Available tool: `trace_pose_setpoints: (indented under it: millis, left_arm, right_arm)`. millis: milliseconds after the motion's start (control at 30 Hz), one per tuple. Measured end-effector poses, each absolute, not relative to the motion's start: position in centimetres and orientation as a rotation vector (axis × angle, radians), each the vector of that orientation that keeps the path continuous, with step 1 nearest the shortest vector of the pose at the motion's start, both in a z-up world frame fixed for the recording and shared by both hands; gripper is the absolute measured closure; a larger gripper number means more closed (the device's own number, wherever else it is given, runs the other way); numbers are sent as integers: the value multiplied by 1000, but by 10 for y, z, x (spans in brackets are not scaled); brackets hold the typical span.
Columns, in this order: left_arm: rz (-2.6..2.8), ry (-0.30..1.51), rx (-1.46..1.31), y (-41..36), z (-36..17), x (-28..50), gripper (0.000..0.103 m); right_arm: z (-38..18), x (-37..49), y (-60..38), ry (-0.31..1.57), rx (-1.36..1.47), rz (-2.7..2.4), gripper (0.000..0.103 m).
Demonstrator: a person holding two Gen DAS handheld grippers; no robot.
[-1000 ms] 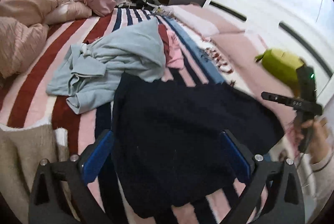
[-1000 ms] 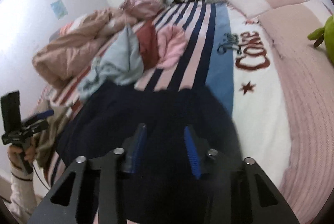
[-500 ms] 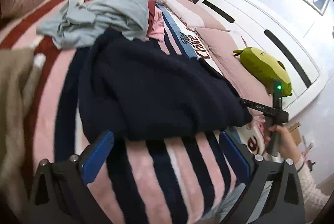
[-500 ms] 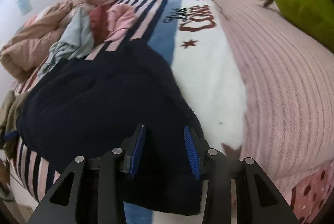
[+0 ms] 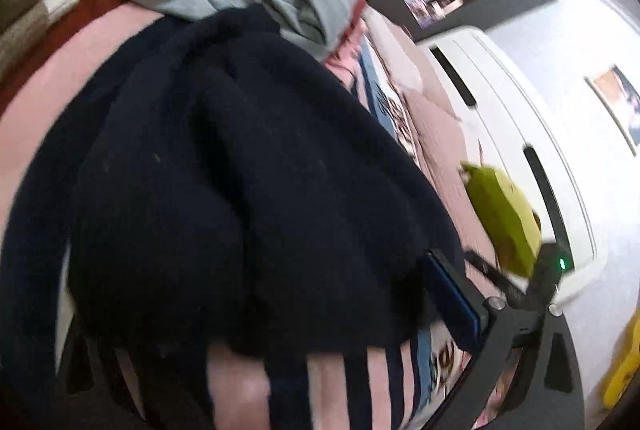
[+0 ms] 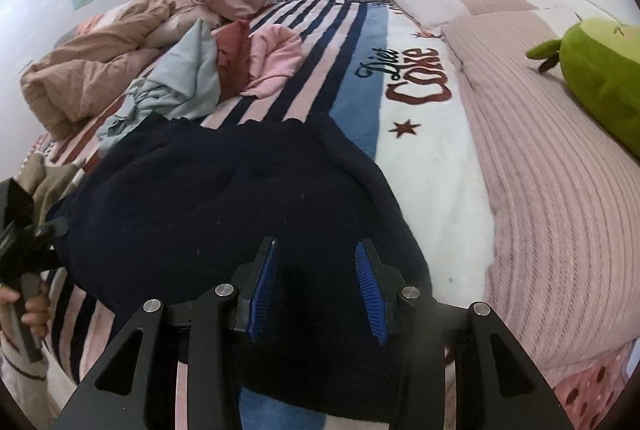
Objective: Fold small clothes
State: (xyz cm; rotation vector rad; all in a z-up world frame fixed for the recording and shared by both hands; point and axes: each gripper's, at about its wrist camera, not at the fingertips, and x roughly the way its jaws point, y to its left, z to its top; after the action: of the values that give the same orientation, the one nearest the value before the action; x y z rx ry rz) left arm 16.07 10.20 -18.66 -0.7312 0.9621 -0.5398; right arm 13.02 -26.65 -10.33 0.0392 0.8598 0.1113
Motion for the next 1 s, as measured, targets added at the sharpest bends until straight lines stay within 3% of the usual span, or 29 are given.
trace_pose_setpoints:
  millis: [100, 167, 200, 267, 333, 467, 633, 1000]
  left_arm:
    - [-472, 922, -767, 103, -189, 169, 6]
    - [-416, 904, -732, 103, -186, 170, 29]
    - [-401, 904, -718, 105, -186, 171, 46]
    - [-411, 907, -708, 108, -186, 173, 55]
    - [-420, 900, -686, 111, -184, 173, 62]
    - [-409, 861, -602, 104, -171, 170, 63]
    - [-396, 816, -518, 104, -157, 159, 66]
    - [-514, 606, -338, 72, -85, 125, 71]
  right_arm:
    - [-103, 141, -266, 855, 35, 110, 68]
    - [-103, 155, -267, 857, 48, 132, 69]
    - [-103, 165, -268, 866, 63, 159, 78]
    - [-108, 185, -269, 894, 99, 221, 92]
    - [-117, 209, -269, 950, 104, 224, 92]
    - [-132, 238, -277, 981, 73, 150, 95]
    - [-137, 238, -306, 963, 114, -6, 88]
    - [-101, 126, -236, 833, 148, 417, 84]
